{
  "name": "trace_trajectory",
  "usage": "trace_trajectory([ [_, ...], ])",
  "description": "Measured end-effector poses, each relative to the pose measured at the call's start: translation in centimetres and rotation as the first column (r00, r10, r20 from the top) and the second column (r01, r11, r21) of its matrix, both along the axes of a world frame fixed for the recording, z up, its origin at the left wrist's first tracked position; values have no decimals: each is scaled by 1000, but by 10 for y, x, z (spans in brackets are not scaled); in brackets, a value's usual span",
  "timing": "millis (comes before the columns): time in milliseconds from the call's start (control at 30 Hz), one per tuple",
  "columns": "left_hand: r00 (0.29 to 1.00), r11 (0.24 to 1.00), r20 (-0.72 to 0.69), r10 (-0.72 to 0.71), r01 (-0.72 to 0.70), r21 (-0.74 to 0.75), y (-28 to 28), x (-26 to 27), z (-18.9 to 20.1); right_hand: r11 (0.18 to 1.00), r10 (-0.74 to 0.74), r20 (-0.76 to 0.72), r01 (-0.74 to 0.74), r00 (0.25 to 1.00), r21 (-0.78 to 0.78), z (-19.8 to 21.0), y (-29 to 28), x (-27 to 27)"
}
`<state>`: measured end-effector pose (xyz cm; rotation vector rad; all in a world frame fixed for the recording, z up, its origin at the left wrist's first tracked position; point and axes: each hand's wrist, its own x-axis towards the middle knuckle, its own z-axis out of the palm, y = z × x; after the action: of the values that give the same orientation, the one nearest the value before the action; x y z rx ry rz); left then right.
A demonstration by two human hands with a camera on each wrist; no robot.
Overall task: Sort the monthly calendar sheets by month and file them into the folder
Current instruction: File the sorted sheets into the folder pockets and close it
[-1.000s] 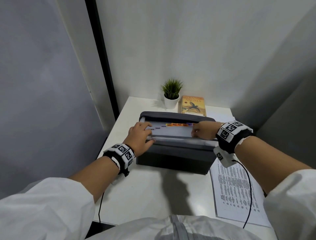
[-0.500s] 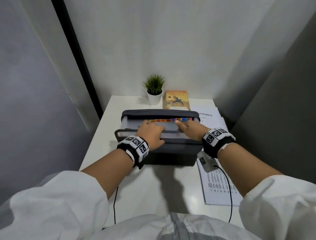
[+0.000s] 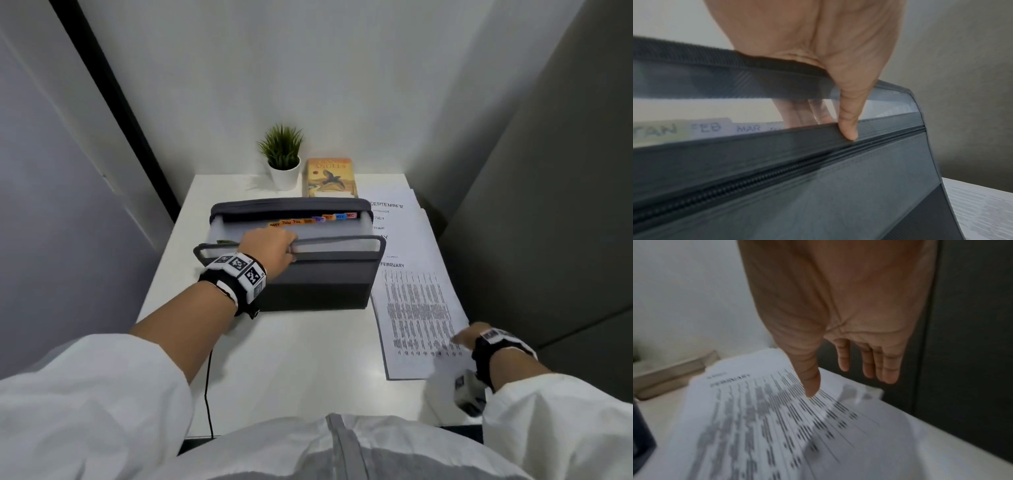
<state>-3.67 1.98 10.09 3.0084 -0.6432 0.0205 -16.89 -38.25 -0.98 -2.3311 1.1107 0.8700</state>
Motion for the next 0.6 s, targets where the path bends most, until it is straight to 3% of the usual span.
trace_trajectory([
  [167, 999, 999, -1, 33, -33, -1, -1, 3, -2, 992, -112, -102, 105, 988, -72, -12, 14, -29],
  [267, 999, 999, -16, 52, -52, 5, -1, 3, -2, 972, -211, -27, 206, 977, -113, -24, 16, -34],
  [400, 998, 998, -3, 59, -59, 19, -2, 0, -1, 949, -312, 52, 314, 949, -30, -37, 8, -34],
  [600, 997, 997, 31, 70, -71, 29, -2, -2, -2, 952, -306, 74, 305, 949, 22, -31, 9, -33],
])
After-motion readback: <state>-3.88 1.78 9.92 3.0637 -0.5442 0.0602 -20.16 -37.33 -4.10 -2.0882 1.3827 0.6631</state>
